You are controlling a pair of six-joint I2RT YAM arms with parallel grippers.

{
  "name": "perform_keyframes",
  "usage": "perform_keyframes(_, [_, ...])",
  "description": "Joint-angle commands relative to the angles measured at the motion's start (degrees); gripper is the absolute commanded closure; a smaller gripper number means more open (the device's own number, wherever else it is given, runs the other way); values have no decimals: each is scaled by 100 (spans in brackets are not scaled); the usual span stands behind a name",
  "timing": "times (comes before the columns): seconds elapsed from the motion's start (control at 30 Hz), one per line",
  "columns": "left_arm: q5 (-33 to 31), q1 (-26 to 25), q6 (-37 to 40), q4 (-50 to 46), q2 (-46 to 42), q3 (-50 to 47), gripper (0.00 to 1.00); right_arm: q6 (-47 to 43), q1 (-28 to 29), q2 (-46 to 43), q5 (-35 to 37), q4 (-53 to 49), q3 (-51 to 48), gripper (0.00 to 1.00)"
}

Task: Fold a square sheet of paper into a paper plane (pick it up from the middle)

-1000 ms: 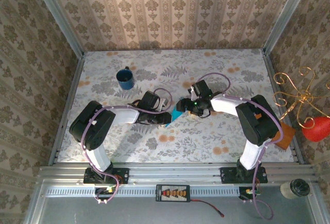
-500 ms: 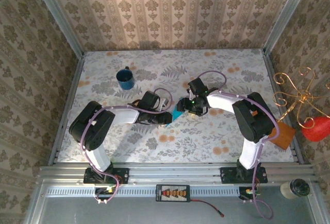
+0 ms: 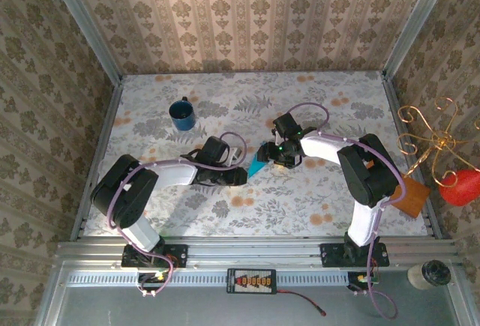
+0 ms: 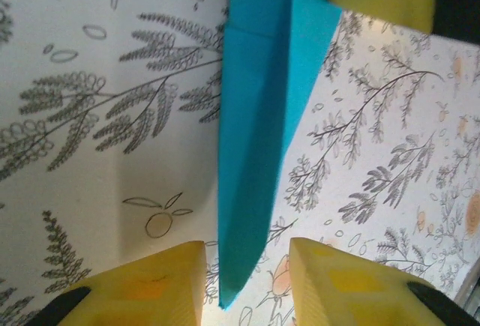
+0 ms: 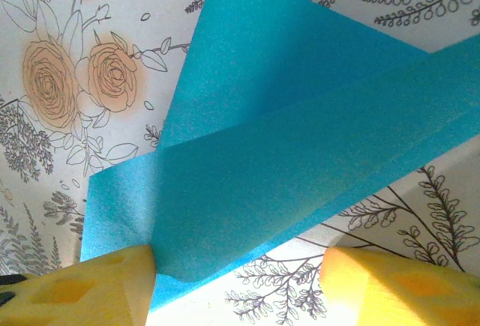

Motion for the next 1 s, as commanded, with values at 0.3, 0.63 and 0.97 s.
perform_keyframes(0.3, [60,16,-128,21,147,74,75,9,-1,695,650,-360,-252,35])
perform_keyframes(0.63, [-23,-2,-232,66,251,-95,80,67,0,838,667,-447,-191,38])
perform_keyframes(0.97, [-123,-90,-269,73,337,-217,83,86,2,959,732,-583,-98,39])
